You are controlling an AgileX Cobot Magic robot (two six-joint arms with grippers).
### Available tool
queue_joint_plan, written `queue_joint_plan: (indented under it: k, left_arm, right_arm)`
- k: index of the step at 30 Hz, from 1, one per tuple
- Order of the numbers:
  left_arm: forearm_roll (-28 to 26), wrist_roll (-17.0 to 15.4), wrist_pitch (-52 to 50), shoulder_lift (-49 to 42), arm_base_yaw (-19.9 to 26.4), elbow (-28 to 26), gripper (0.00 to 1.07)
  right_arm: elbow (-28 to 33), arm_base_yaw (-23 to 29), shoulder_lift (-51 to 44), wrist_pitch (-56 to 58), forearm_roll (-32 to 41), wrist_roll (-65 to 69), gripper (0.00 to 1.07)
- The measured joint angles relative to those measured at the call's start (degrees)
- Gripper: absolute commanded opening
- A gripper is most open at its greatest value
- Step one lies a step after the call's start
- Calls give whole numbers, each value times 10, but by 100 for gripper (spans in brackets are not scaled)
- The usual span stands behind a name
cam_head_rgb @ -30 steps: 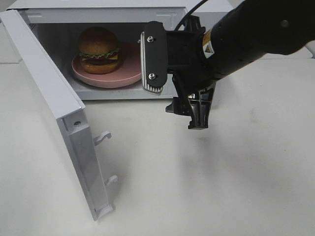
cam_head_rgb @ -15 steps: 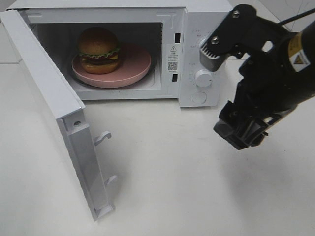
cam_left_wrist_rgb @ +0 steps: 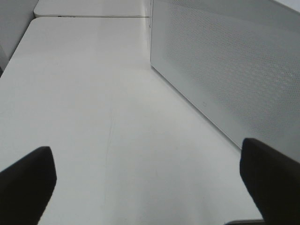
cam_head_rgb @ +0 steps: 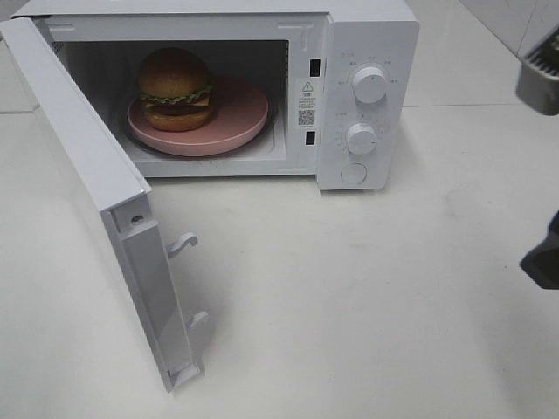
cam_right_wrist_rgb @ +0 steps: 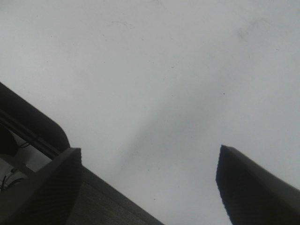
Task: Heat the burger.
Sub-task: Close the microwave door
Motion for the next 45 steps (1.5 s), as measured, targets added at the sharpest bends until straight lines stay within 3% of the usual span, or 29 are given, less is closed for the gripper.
queue_joint_plan:
  k: [10, 15, 21, 29, 45]
  left_arm:
    - [0, 0, 0, 0, 0, 0, 100]
    - [0, 0, 0, 0, 0, 0, 100]
    - [0, 0, 0, 0, 0, 0, 100]
    - [0, 0, 0, 0, 0, 0, 100]
    - [0, 0, 0, 0, 0, 0, 100]
  right_arm:
    - [3, -11, -117, 46, 2, 0, 76]
    - [55, -115, -194, 49, 2, 0, 76]
    - [115, -179, -277, 42, 2, 0, 76]
    - [174, -235, -382, 14, 7, 1, 76]
    - [201, -319, -537, -49, 104, 6, 76]
